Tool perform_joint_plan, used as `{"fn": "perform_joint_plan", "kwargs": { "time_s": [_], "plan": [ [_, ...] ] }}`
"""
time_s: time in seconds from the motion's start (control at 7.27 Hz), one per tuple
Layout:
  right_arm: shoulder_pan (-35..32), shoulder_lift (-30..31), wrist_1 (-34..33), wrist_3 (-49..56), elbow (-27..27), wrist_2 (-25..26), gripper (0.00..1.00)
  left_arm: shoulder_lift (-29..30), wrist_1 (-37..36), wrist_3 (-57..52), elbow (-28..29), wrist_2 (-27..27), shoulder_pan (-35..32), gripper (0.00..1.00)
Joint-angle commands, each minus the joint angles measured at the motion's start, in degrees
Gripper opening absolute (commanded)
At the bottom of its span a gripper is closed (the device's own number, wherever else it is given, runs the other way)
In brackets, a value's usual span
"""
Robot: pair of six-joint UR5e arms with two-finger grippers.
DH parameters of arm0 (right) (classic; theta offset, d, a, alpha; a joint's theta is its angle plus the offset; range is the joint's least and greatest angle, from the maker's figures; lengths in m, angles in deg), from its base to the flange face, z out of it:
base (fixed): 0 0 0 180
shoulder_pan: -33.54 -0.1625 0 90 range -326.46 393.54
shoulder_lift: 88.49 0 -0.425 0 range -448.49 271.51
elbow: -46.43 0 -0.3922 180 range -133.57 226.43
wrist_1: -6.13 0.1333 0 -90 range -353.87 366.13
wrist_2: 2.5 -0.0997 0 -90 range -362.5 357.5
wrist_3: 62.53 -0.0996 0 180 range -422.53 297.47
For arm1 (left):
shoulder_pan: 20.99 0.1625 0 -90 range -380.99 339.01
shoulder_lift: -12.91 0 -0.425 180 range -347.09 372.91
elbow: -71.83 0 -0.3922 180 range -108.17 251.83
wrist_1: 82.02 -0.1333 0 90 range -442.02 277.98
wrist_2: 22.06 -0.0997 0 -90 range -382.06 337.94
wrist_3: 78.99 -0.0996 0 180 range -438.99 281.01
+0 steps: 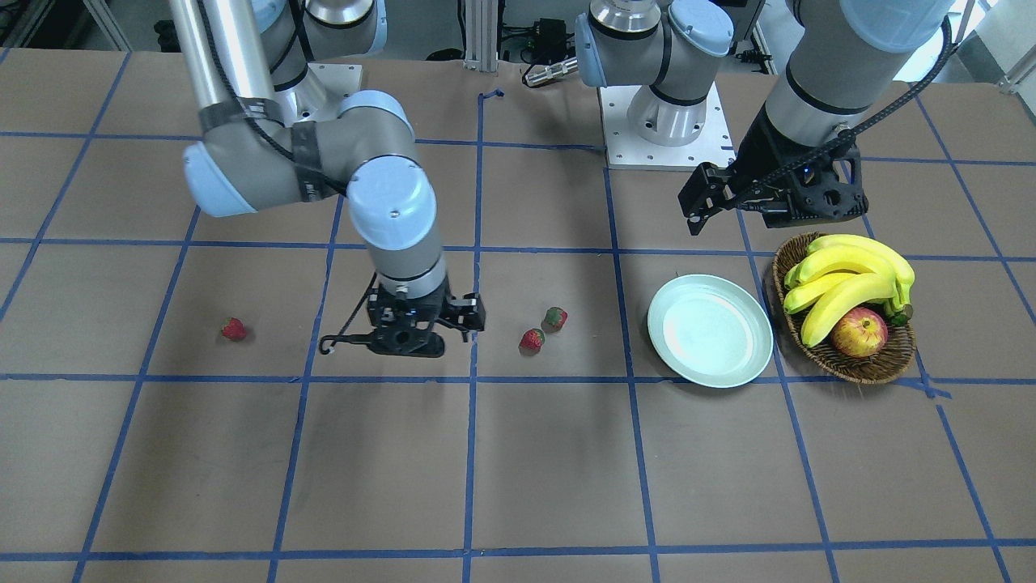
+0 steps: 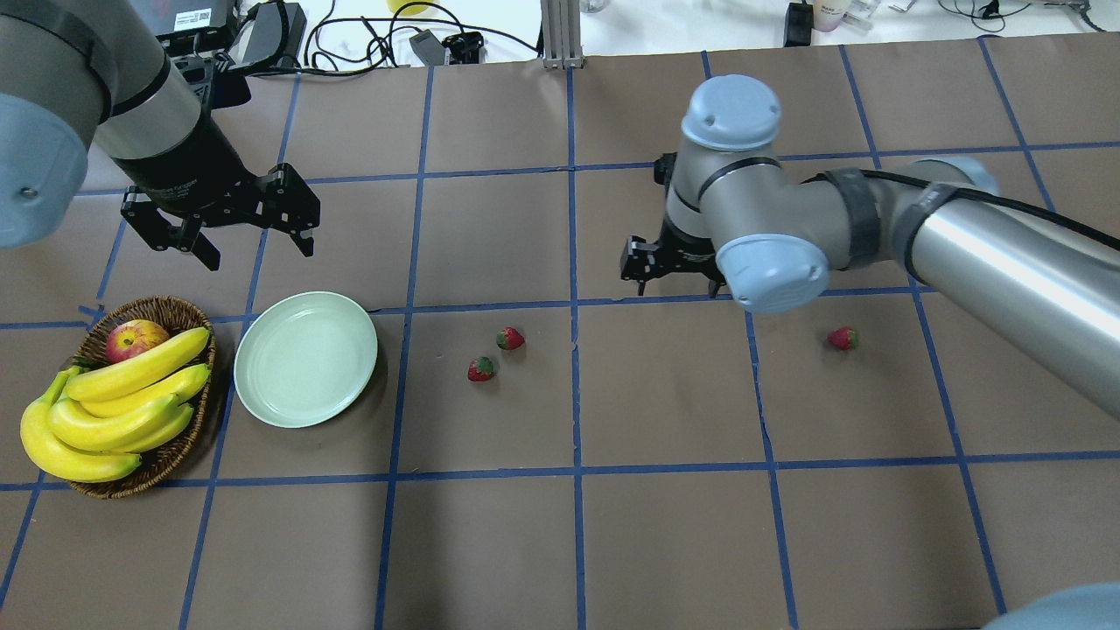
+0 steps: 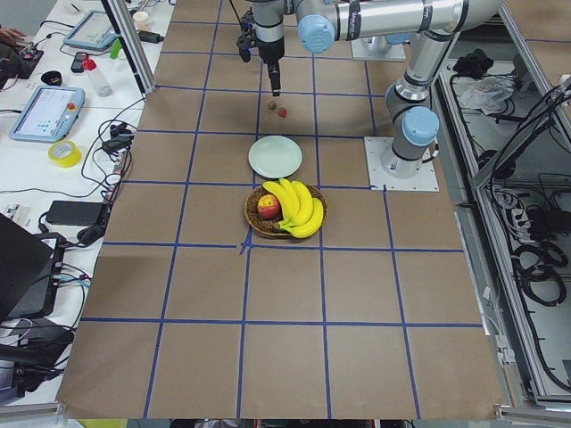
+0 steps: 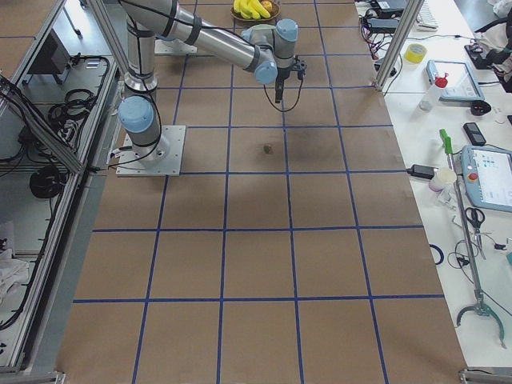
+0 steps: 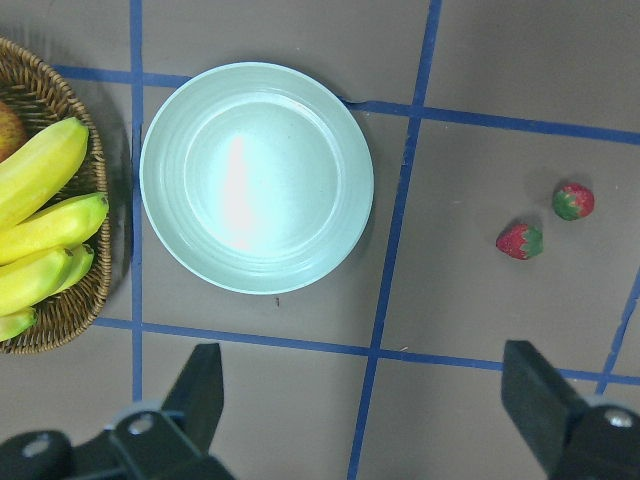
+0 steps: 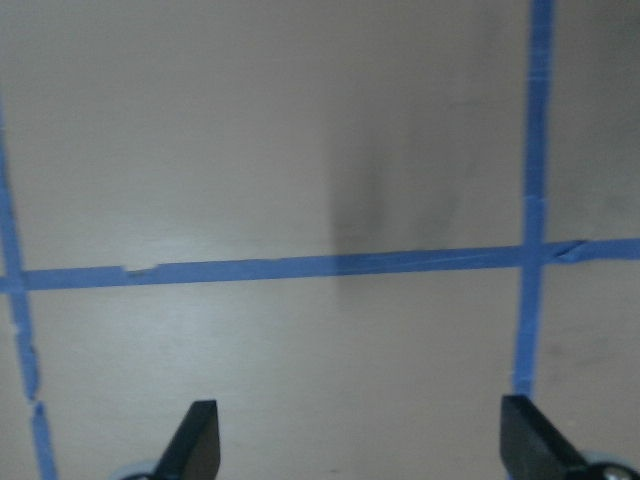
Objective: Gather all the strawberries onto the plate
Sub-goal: 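Reach the right gripper to the farthest strawberry and grasp it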
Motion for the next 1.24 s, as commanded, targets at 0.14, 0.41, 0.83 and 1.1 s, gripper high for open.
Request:
{"fn": "perform_joint_plan", "kwargs": {
  "time_s": [0.14,0.41,0.83,1.1],
  "plan": [
    [13.9,2.41,-0.79,17.89,-5.14,3.53,1.0,0.24,0.05,0.0,-0.12,0.02,0.02,1.0],
    [18.32,2.15,-6.39,22.58,-10.59,2.82,0.95,0.24,-0.03,0.09,-0.21,0.02,0.02,1.0],
    [18.33,1.63,-12.4,23.29,-15.71,3.0,0.53,0.33,-0.12,0.0,-0.12,0.11,0.02,1.0],
    [18.33,1.71,-12.4,23.2,-15.01,3.61,0.0,0.42,-1.95,0.0,-0.12,0.02,0.02,1.0]
  ]
}}
